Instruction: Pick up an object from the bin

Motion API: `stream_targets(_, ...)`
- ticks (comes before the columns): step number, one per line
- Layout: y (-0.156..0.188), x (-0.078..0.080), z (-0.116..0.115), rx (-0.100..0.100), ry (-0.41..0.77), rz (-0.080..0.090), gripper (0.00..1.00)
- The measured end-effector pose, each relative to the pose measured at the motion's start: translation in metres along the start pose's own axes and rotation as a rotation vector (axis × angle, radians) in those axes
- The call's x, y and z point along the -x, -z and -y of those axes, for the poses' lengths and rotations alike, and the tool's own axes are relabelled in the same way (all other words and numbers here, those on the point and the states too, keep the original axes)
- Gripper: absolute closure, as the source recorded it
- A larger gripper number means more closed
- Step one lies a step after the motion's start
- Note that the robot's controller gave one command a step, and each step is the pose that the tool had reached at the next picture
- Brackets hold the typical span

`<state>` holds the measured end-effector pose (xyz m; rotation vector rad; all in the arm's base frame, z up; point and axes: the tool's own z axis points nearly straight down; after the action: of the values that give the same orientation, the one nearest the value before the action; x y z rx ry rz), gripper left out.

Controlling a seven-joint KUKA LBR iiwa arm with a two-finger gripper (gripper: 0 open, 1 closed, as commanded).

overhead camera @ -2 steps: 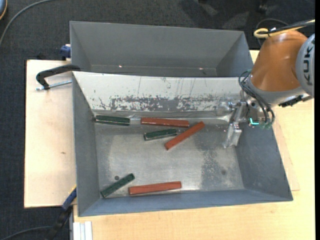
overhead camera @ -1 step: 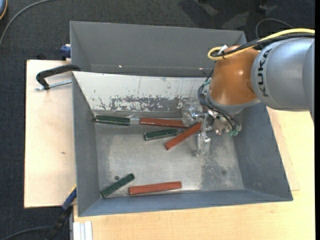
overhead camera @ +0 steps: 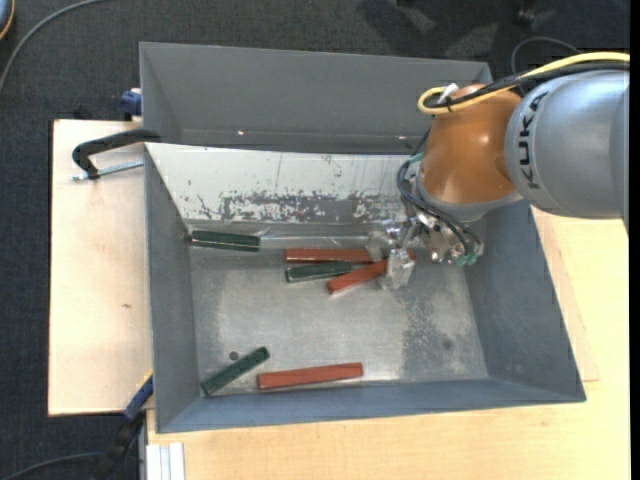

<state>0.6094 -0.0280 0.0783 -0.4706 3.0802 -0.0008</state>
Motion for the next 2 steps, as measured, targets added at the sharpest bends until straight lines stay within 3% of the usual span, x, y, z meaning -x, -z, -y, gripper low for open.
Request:
stream_targets(1,0.064,-0.036,0.008,0.002,0.116,-0.015,1.0)
stream_targets(2,0.156,-0.014,-0.003,0.001,0.121,-0.009,1.0)
